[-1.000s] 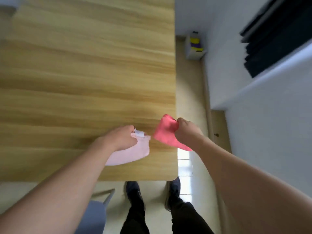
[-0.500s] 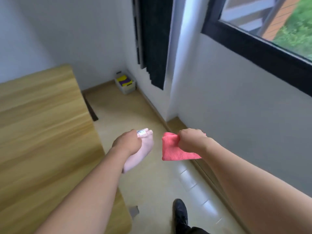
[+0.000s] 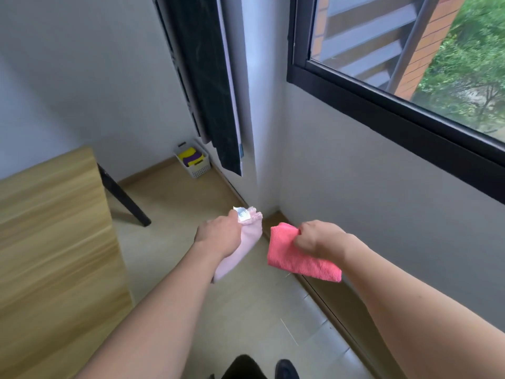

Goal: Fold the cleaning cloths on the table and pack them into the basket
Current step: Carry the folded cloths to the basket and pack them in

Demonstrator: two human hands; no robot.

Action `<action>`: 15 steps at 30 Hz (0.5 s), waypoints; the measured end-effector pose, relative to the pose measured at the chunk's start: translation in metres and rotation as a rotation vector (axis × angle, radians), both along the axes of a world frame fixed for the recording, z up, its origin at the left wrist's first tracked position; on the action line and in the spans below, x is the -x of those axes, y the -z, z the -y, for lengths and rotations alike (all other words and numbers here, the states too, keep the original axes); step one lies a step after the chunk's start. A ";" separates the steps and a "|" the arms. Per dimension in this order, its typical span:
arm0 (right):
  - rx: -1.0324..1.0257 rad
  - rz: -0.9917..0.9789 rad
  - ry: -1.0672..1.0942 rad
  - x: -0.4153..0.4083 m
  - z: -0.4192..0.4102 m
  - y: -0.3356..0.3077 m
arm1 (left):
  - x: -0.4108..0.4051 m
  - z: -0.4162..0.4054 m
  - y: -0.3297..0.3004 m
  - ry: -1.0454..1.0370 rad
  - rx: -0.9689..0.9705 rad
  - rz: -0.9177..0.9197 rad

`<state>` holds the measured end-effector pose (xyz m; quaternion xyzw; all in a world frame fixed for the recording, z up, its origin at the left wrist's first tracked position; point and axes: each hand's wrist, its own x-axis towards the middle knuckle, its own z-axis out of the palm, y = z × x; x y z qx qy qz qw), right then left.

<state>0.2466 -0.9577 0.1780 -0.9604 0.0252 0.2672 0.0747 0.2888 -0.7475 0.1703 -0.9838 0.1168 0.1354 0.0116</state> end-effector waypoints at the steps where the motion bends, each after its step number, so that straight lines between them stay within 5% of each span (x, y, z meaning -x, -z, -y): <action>1: -0.010 0.003 -0.014 -0.008 -0.003 0.001 | -0.007 -0.005 0.000 -0.012 0.001 0.006; 15: 0.025 0.006 -0.323 -0.178 -0.082 0.019 | -0.148 -0.108 0.031 -0.244 0.107 -0.016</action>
